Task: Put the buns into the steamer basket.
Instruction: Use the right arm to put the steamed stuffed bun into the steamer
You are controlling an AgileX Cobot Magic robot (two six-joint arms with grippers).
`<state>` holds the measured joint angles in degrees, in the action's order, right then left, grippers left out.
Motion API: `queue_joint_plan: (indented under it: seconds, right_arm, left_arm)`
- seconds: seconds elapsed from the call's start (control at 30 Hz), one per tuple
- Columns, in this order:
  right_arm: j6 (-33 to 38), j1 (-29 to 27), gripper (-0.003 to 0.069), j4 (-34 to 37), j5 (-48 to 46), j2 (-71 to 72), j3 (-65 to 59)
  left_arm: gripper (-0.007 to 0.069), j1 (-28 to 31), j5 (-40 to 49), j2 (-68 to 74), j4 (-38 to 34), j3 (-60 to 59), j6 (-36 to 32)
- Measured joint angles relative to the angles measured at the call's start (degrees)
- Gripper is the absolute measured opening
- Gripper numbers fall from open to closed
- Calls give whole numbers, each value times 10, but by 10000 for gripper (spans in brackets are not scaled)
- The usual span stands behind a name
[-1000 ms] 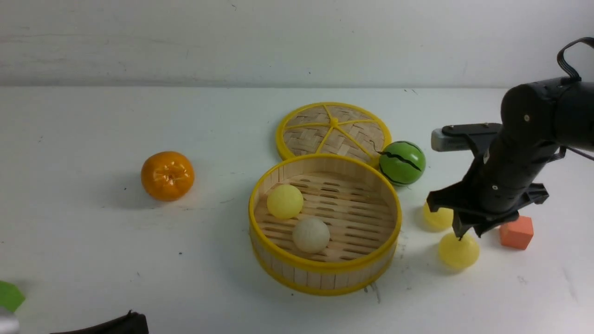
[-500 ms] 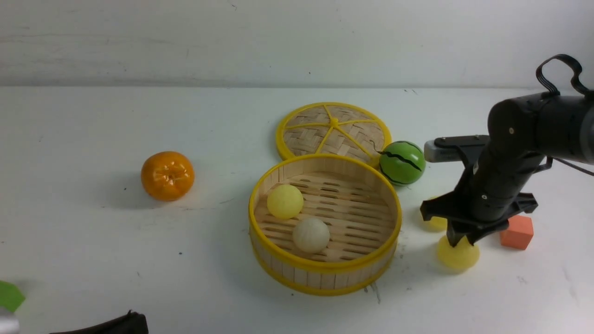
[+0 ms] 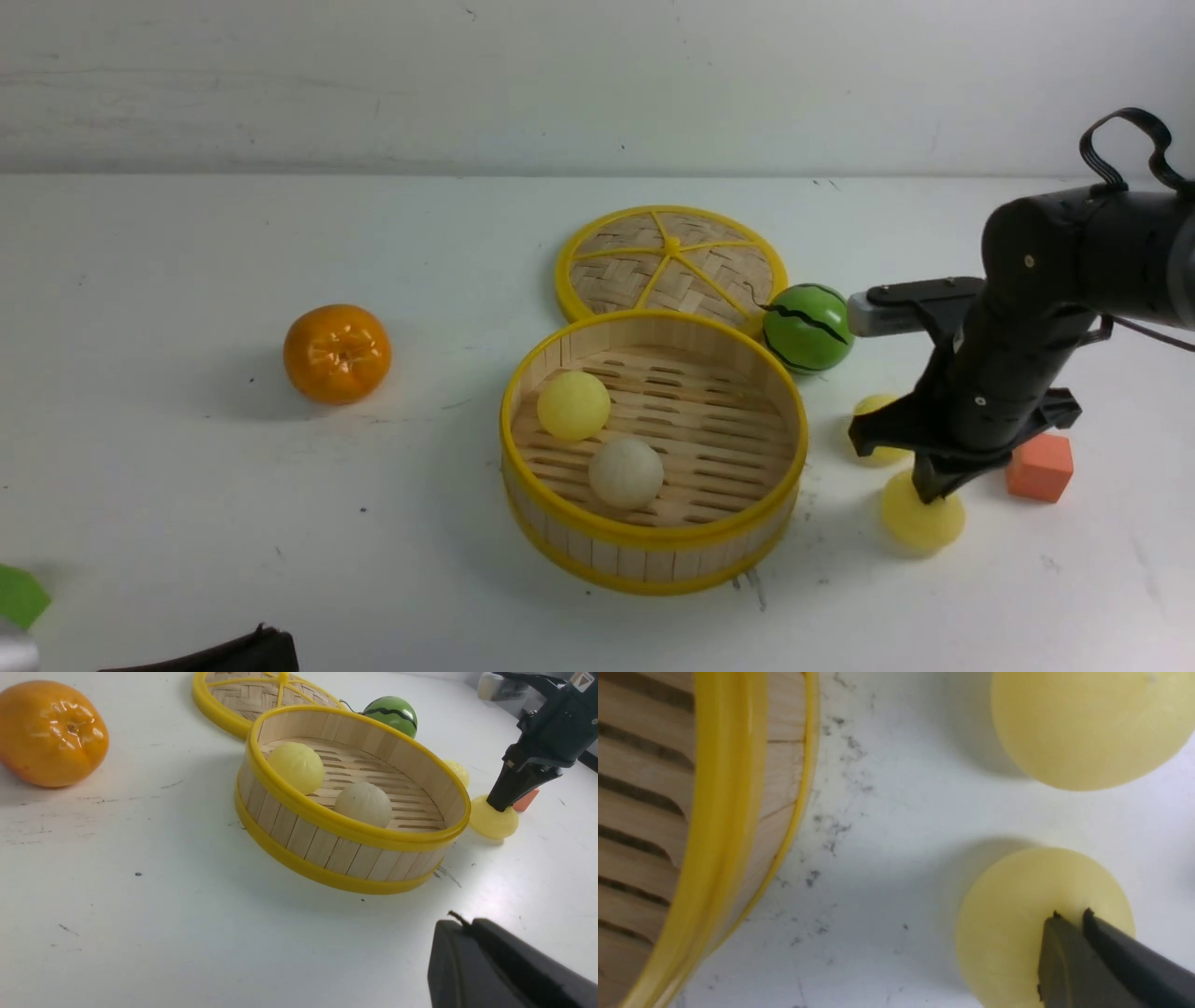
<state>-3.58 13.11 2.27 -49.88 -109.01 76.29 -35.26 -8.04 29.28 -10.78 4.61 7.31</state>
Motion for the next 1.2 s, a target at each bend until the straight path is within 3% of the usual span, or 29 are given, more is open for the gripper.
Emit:
queue_joint_plan:
  seconds: [0.27,0.57,0.83,1.1,1.2]
  right_arm:
    - [21,0,-5,43,-15,73,0]
    - [97,17,3,158,-40,119,52]
    - [107,99,3,159,-32,21,194]
    - [107,108,18,155,-6,-101,275]
    - [102,108,66,156,12,-133,285]
  left_arm:
    - [26,0,0,0,0,0,0]
    - [30,0,0,0,0,0,0]
    - [39,0,0,0,0,0,0]
    - [47,0,0,0,0,0,0]
    - [51,0,0,0,0,0,0]
